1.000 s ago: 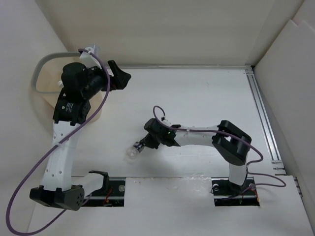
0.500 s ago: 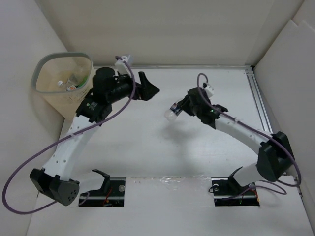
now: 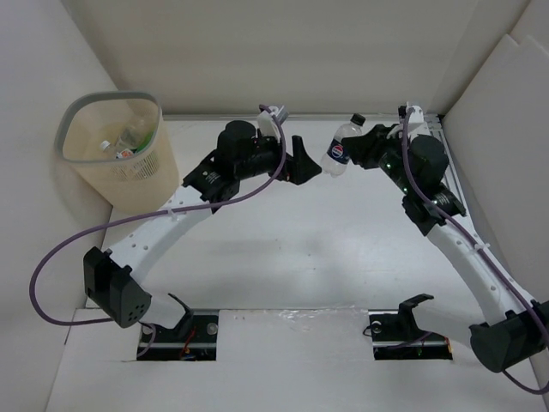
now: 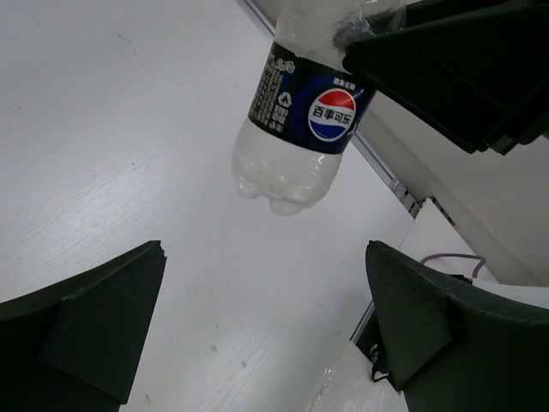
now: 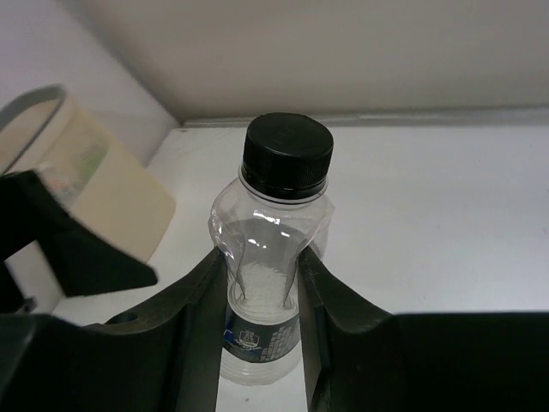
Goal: Put the plastic bottles in the bin
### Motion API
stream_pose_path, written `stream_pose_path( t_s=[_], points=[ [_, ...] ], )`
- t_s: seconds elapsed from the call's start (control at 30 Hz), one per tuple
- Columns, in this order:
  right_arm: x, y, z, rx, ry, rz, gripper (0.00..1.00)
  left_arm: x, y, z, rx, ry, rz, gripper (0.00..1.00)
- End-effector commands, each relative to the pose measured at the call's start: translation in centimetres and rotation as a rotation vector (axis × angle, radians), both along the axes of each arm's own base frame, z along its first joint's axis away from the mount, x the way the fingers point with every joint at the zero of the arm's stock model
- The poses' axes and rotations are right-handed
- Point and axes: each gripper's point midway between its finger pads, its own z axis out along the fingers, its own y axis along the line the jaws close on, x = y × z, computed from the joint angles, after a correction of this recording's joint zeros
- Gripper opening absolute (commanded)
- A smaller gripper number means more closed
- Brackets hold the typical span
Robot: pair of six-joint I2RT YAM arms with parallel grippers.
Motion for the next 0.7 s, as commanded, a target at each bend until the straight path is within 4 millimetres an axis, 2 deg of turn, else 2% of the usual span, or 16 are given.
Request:
stream_pose_path(
  t_s=[0.0,0.07,0.17,0.23,0.27,0.33,0.47,0.63,0.67],
  points=[
    [-2.6,2.3,4.1,-0.043,-0.233,0.261,0.00,0.4,-1.0,5.1,-0.080,-0.157,-0.037,1.00],
    [-4.4,3.5,5.0,-0.028,-0.286,0.392,0.00,-0.3,-1.5,5.8,-0.104,-0.174,-0.088,1.00],
    [-5.8,3.7,6.6,0.012,-0.335,0.455,0.00,-0.9,-2.2,5.3,-0.120,-0.191,-0.153,1.00],
    [-6.3,3.6,7.4,0.030,-0.360,0.490,0.00,-1.3,-2.3,6.3,-0.148,-0.227,-0.174,1.00],
    [-6.7,3.8,7.6,0.061,-0.344,0.511,0.00,-1.3,-2.4,5.8,-0.143,-0.220,-0.174,1.00],
    [-7.6,4.1,8.0,0.084,-0.350,0.563,0.00,-1.7,-2.6,6.4,-0.161,-0.239,-0.203,1.00],
    [-9.6,4.4,10.1,0.150,-0.414,0.627,0.00,-2.5,-3.6,6.2,-0.170,-0.226,-0.252,1.00],
    [-10.7,5.1,11.2,0.197,-0.423,0.698,0.00,-4.0,-4.9,5.9,-0.211,-0.217,-0.344,1.00],
    [-10.9,6.0,10.7,0.201,-0.405,0.732,0.00,-4.8,-5.3,7.4,-0.263,-0.241,-0.380,1.00]
  ],
)
